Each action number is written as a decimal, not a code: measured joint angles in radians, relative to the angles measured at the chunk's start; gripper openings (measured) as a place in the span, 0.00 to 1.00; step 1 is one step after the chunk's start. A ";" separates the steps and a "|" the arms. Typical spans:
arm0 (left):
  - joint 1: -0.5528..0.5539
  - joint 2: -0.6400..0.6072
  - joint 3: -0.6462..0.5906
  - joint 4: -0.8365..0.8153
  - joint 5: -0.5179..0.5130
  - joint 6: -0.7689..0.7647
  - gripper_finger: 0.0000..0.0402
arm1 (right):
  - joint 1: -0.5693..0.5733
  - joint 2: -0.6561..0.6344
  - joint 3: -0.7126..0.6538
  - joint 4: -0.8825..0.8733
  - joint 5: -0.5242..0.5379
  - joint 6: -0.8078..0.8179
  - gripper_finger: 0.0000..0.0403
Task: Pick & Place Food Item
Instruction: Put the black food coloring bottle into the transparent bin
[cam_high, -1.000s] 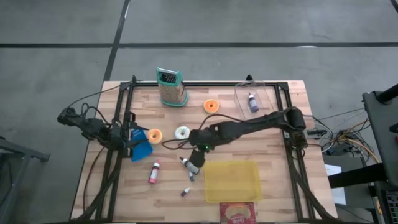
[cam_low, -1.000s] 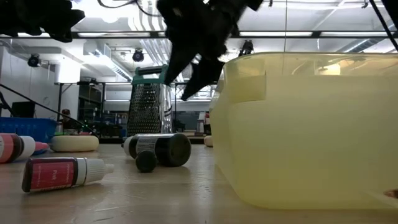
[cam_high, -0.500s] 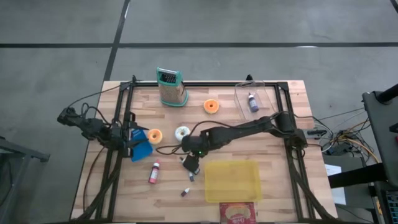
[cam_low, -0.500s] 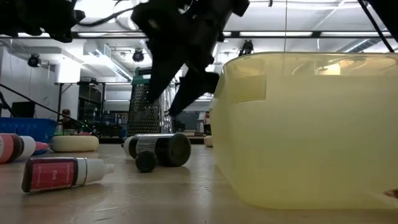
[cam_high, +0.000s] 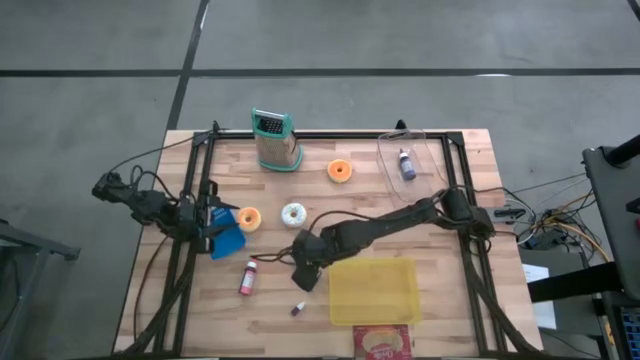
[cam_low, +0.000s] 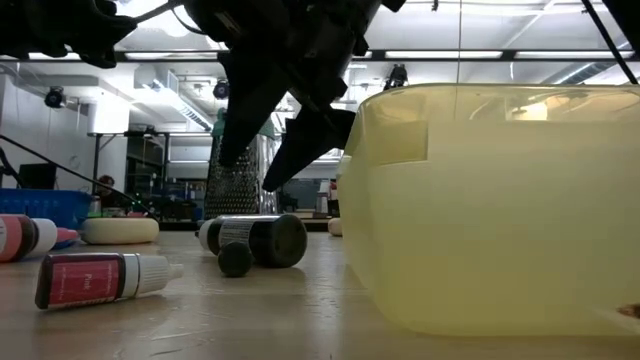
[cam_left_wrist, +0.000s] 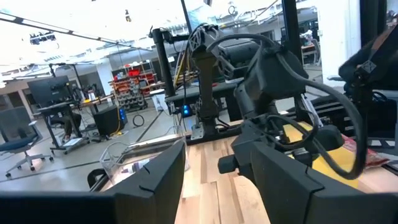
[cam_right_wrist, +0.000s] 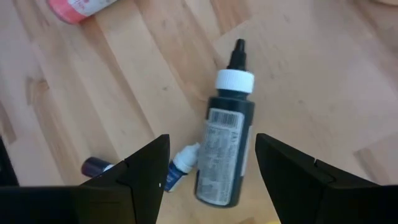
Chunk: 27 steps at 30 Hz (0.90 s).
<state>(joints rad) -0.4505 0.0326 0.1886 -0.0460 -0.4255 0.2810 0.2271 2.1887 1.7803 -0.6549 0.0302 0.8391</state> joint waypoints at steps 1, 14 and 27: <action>0.000 0.000 0.000 0.000 0.000 0.000 0.47 | 0.002 0.000 0.000 0.001 0.001 0.000 0.58; 0.000 0.000 0.000 0.000 0.001 0.000 0.47 | 0.002 0.000 -0.002 0.006 0.004 -0.011 0.58; 0.000 0.000 0.000 0.000 0.002 0.000 0.47 | -0.003 0.000 -0.036 0.026 0.052 -0.004 0.58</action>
<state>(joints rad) -0.4503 0.0326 0.1886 -0.0460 -0.4232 0.2810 0.2241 2.1887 1.7442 -0.6288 0.0821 0.8349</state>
